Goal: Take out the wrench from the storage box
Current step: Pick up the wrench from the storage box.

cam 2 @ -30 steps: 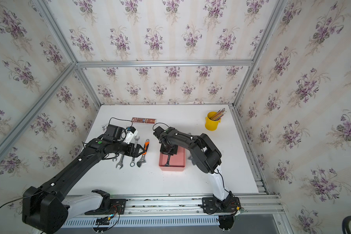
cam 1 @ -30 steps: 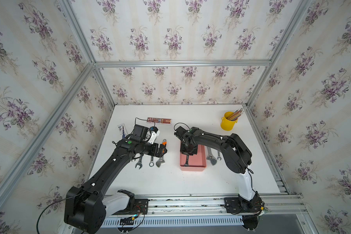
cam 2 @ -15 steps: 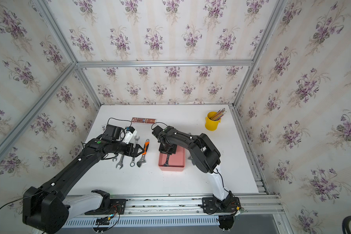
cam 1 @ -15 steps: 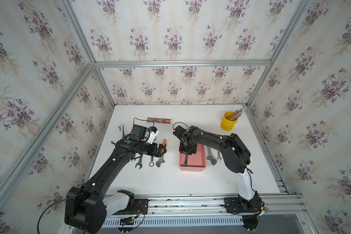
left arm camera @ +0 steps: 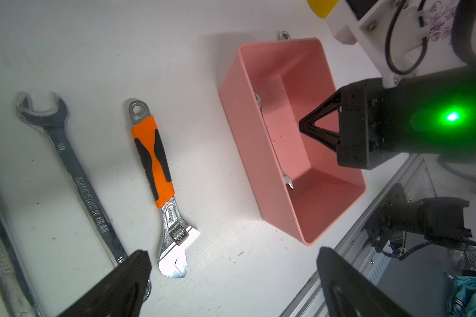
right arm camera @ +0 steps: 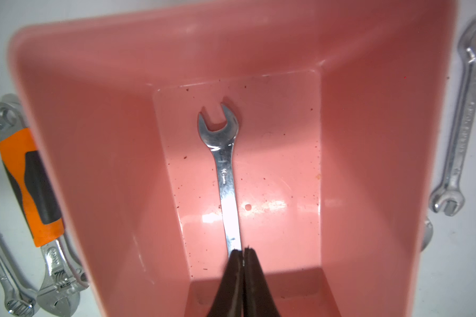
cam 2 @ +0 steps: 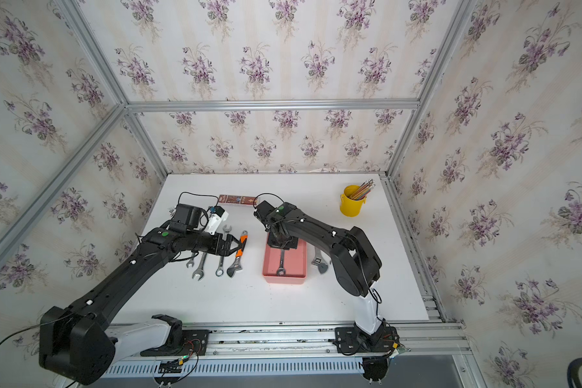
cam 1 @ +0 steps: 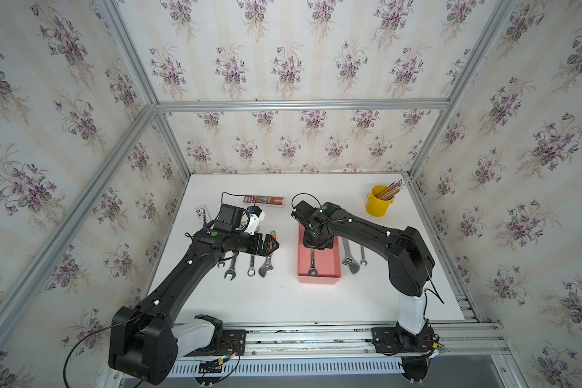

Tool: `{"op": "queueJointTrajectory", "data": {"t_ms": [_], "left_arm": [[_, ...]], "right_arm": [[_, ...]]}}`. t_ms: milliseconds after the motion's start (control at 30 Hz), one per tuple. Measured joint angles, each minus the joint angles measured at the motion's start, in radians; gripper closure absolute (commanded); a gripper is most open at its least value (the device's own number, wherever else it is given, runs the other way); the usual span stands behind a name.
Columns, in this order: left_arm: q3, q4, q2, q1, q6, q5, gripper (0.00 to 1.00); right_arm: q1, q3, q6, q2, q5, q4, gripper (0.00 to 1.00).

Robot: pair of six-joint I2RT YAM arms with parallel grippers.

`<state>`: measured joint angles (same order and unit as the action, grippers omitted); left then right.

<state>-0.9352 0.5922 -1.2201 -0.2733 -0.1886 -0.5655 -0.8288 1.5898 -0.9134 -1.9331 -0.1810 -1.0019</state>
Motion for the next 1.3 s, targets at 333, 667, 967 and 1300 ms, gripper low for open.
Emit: {"op": "queueJointTrajectory", "data": {"t_ms": [333, 667, 967, 1300], "left_arm": [[-0.058, -0.034, -0.060, -0.054, -0.029, -0.009, 0.01], [-0.034, -0.029, -0.043, -0.054, -0.028, 0.016, 0.01], [-0.019, -0.028, -0.039, -0.054, -0.028, 0.025, 0.01], [-0.017, -0.024, -0.045, -0.054, -0.027, 0.038, 0.01]], "right_arm": [[0.017, -0.076, 0.053, 0.037, 0.025, 0.048, 0.70], [0.018, -0.092, 0.109, -0.069, 0.093, 0.153, 0.63], [0.023, -0.104, 0.127, -0.137, 0.114, 0.201, 0.66], [0.027, -0.144, 0.109, -0.158, 0.114, 0.250, 0.82]]}}
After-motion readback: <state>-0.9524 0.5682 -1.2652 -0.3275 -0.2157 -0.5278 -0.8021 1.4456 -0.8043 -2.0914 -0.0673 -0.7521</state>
